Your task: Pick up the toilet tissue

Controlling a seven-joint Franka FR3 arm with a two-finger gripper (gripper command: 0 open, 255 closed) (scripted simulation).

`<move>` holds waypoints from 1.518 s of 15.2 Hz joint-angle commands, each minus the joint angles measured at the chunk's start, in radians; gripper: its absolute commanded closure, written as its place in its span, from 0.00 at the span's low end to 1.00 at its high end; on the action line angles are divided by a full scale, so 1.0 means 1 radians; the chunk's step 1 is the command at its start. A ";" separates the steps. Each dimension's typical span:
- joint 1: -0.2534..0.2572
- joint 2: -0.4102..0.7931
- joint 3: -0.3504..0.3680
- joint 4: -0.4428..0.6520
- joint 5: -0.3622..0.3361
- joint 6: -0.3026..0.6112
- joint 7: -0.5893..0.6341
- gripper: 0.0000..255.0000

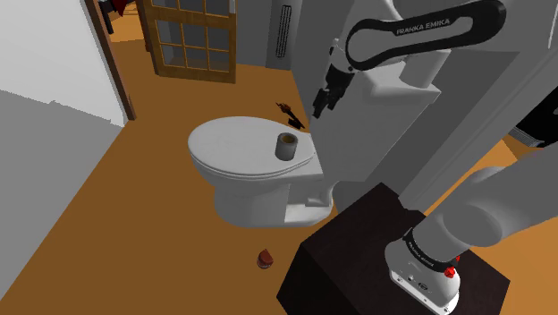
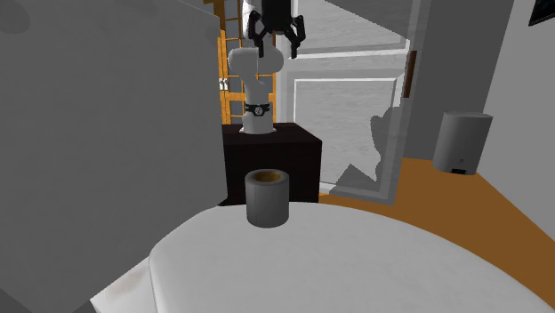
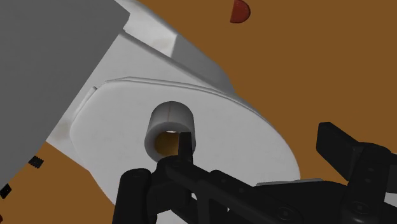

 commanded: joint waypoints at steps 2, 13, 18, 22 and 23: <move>-0.005 0.103 -0.002 0.022 -0.007 0.071 -0.006 0.00; -0.010 0.527 -0.009 0.227 -0.036 0.248 -0.005 0.00; -0.009 0.723 -0.015 0.369 -0.048 0.284 -0.004 0.00; -0.008 0.882 -0.020 0.505 -0.055 0.292 -0.005 0.00; -0.008 0.912 -0.021 0.534 -0.056 0.291 -0.005 0.00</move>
